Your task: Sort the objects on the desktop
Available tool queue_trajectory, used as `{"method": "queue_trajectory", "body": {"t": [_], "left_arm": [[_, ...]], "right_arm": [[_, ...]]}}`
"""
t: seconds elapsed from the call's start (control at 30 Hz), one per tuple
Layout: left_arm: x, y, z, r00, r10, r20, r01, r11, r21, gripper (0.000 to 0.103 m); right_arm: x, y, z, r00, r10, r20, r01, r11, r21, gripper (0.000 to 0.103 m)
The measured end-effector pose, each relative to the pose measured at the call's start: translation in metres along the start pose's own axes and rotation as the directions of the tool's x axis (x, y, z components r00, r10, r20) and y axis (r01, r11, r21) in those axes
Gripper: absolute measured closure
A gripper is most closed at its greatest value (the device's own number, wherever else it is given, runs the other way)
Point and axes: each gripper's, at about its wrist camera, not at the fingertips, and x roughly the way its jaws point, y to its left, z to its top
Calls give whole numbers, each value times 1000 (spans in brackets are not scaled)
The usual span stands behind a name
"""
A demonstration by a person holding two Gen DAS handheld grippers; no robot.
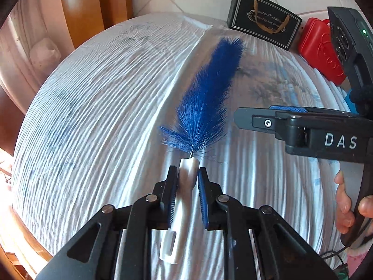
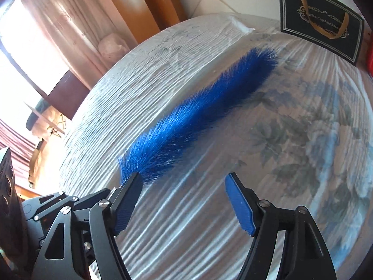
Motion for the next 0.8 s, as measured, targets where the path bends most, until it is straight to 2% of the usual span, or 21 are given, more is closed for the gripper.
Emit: {"method": "queue_trajectory", "body": {"t": [0.17,0.27,0.4,0.47,0.63,0.8], "left_arm": [[-26,11,11,997,-33,74,35,999,-15,89],[-48,4,27,990,-60,130,58,998,19,93],[-65,-5,40,982,-93,166,85,995,55,94],[-66,-2,38,985,-62,162,52,997,65,94],[-47,37,24,995,29,93,-28,1000,-5,92],[-28,71,6,998,42,41,-37,994,-103,91]], "right_arm": [[11,17,-5,996,-91,9,91,996,-24,33],[7,15,-8,995,-96,3,96,995,-13,34],[-14,11,-7,995,-96,40,96,995,12,34],[-23,8,-6,991,-118,61,117,993,17,34],[-27,4,-7,993,-106,57,104,994,27,34],[-9,21,-4,997,-77,21,78,996,-45,34]]}}
